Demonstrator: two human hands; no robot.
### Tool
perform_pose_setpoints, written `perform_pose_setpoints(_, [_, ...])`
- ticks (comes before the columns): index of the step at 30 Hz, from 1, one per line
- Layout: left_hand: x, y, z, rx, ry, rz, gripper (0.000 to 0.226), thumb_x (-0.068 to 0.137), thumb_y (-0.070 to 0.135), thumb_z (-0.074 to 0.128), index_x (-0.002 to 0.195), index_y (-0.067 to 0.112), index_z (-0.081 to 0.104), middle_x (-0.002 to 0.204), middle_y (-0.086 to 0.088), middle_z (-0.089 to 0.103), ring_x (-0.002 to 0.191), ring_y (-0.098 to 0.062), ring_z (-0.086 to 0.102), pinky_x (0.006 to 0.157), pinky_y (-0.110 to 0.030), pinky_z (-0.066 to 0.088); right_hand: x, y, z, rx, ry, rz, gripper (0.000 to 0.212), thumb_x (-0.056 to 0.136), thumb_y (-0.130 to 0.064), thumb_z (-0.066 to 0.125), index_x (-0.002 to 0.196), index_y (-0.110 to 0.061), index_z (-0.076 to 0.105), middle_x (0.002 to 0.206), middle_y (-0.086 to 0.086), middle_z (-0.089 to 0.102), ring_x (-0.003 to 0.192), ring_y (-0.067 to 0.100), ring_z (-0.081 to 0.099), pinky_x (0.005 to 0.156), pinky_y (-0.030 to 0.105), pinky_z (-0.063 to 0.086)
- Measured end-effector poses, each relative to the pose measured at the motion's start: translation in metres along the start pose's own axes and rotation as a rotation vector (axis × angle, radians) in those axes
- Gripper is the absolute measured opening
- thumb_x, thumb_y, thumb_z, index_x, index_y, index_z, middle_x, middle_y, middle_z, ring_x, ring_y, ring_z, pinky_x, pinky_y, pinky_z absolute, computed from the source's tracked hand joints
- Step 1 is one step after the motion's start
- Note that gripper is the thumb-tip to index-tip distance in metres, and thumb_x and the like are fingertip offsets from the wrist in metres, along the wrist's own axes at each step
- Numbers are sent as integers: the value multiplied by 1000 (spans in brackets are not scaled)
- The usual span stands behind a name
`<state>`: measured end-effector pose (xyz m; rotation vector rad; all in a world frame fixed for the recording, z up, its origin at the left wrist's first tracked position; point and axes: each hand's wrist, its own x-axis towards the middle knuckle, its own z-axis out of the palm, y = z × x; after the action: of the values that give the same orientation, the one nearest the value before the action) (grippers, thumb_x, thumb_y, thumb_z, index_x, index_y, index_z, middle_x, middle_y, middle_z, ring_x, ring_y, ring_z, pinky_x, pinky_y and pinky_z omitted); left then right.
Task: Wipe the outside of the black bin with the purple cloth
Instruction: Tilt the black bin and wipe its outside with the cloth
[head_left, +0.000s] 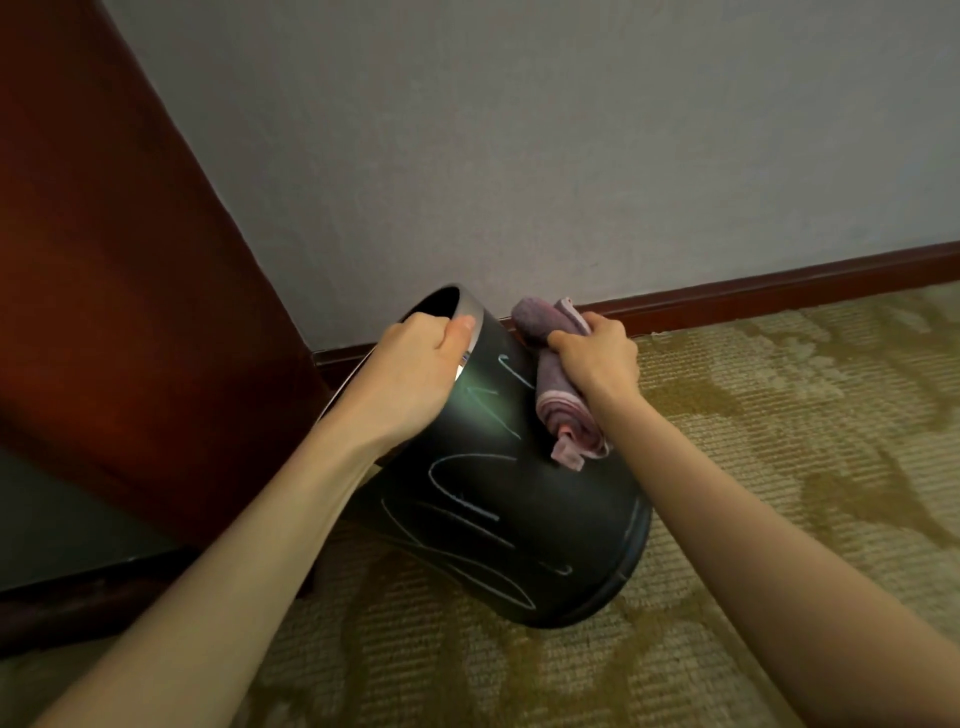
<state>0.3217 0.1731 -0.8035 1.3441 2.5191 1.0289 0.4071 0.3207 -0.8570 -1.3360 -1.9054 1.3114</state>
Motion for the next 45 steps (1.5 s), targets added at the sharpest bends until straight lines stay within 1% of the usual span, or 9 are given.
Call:
perform_pose_setpoints(7, [9,10,8,-21,37,-109,51,97,31,38,49,18,28,46,3,31,46,-18,33,46,-32,20,-30,11,0,84,189,-67,19,82,-31,54,99,-22,55,94,2,58,87,28,58,72,34,38])
perform_pose_setpoints(13, [20,19,12,-30,0,-124,51,97,30,38,49,18,26,43,5,27,42,-16,28,44,-31,18,-87,20,8,240,340,-165,39,82,-17,55,120,-17,46,116,6,49,81,7,41,73,28,31])
perform_pose_setpoints(19, [15,11,11,-99,-78,-35,49,95,36,38,49,20,29,38,9,29,37,-8,25,39,-24,21,-114,25,15,199,332,-272,45,82,-12,58,124,-15,43,111,-3,38,73,-6,30,62,17,22])
perform_pose_setpoints(24, [8,8,9,-203,-153,-43,44,96,36,37,55,20,39,40,8,37,32,-9,32,44,-27,30,-100,17,9,146,295,-220,35,82,-22,59,115,-19,47,112,0,48,82,12,43,70,30,31])
perform_pose_setpoints(29, [4,7,6,-215,-201,-31,51,95,39,36,68,-2,47,59,-11,50,51,-17,47,50,-44,42,-66,0,0,110,213,-142,21,81,-30,56,97,-17,52,100,6,57,84,26,55,73,38,42])
perform_pose_setpoints(31, [2,6,5,-221,-201,-15,49,93,42,37,66,3,44,60,-9,48,53,-17,46,55,-49,44,-50,-8,-2,85,158,-101,19,80,-31,56,92,-17,55,96,5,59,84,27,58,77,41,46])
perform_pose_setpoints(34, [-1,4,4,-213,-194,22,40,92,43,37,62,18,42,59,-2,43,55,-14,42,54,-42,37,-29,-19,-3,63,71,-47,13,80,-30,57,88,-20,54,94,6,62,85,29,59,79,40,48])
perform_pose_setpoints(38, [-2,1,3,-247,-218,18,42,96,38,37,66,10,46,64,-6,47,59,-15,48,55,-28,38,-15,-28,-2,31,2,25,14,82,-32,58,93,-24,56,98,8,60,89,30,57,77,35,42])
perform_pose_setpoints(45, [0,0,2,-255,-156,3,38,98,31,38,63,16,45,53,-3,42,45,-12,39,50,-31,31,-39,-25,5,145,145,-41,18,82,-31,54,96,-20,54,101,5,61,92,29,60,84,42,46])
